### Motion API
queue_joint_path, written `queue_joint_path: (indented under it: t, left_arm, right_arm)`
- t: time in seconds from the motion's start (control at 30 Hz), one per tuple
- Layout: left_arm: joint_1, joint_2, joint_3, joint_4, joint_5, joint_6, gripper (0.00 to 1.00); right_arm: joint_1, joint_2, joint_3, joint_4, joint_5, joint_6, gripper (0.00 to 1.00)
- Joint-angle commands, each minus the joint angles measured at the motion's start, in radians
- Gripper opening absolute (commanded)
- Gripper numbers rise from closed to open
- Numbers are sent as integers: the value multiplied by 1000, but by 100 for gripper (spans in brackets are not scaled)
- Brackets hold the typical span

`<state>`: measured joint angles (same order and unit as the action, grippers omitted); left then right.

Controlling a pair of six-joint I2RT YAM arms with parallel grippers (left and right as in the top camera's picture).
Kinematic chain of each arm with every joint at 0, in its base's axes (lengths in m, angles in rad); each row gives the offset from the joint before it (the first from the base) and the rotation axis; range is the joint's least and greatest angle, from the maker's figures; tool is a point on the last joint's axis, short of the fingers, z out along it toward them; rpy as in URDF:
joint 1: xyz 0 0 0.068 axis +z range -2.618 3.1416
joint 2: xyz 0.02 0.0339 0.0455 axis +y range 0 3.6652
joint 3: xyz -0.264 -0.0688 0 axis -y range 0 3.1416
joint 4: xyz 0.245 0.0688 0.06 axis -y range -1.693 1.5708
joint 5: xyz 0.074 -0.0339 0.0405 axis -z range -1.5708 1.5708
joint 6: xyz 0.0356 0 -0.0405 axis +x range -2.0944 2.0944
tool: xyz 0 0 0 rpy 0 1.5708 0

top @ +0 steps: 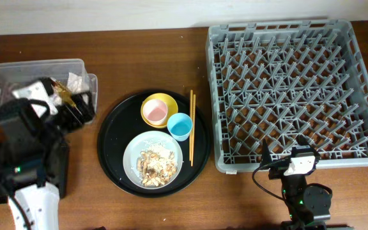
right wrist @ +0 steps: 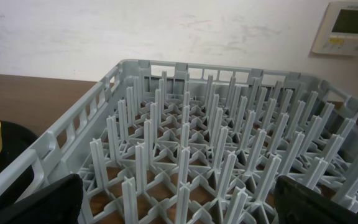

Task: Sort waste into correct bins and load items into the dishwasher rack
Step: 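Carry the gold wrapper left and release it into the clear bin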

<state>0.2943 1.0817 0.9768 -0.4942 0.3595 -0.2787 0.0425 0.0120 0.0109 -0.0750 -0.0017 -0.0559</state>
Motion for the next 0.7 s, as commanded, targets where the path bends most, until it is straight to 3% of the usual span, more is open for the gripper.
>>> queue_joint_path:
  t: [0.0,0.13,0.3,0.4,0.5,0.67]
  left_arm:
    - [2,-33,-9,-236,116,2,99]
    - [2,-23,-9,-445,166,-10,99]
    - [2,-23,-9,-469,175,-9,99]
    - [2,-23,-9,-466,0,-34,99]
    - [2,-23,-9,-473,-140,-179,99]
    - [2,-23,-9,-508,-150,-177,99]
  right_arm:
    - [-5,-6,-5,-6,6,0,98]
    - [-5,-6,-5,-6,6,0,98]
    - [-5,-6,-5,-6,6,0,98]
    - [-5,-6,-5,-6,6,0,98]
    - [-5,-6,-5,-6,6,0,98]
    - [-5,-6,-5,-6,6,0,98]
